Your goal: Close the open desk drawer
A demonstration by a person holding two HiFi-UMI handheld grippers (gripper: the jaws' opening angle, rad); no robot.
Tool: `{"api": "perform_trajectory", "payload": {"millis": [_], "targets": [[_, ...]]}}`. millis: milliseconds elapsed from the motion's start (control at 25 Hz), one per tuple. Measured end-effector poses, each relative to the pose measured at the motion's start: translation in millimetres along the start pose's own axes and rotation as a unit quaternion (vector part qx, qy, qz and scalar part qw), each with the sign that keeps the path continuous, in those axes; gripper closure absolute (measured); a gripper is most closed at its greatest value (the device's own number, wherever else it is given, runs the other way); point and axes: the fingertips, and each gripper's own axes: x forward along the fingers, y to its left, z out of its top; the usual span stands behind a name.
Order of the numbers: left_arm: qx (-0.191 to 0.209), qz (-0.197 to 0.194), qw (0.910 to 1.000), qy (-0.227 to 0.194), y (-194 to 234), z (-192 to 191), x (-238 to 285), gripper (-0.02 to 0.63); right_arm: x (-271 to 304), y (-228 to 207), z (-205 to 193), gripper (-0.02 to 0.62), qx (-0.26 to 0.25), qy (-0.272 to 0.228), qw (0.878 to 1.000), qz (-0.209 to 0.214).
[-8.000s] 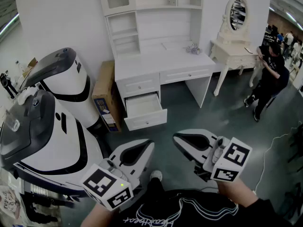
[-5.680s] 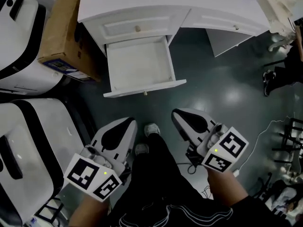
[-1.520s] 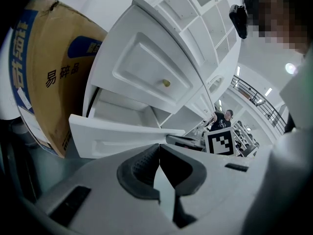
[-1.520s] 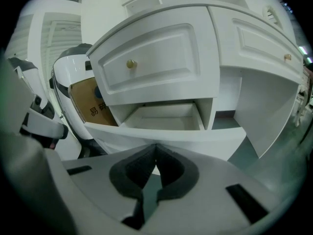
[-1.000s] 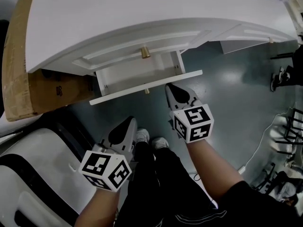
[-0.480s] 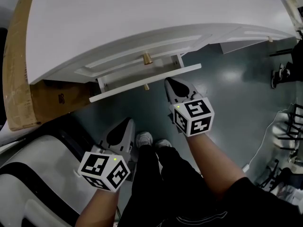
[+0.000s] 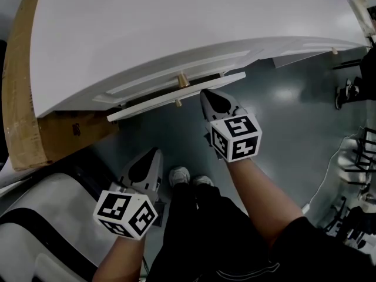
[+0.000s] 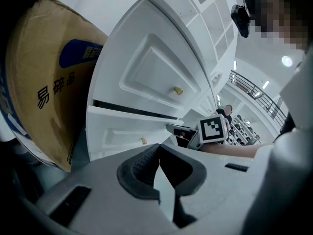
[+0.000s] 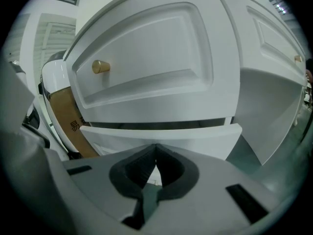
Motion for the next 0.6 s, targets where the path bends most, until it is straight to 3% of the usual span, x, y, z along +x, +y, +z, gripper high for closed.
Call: {"api": "perform_trajectory", "payload": {"millis": [600], "targets": [[-0.004, -0.002, 1.0, 0.003, 4.1, -1.6, 7.0, 0.601, 18.6, -5.4, 16.9, 0.589, 0.008, -0.006, 1.0, -0.006]]}}
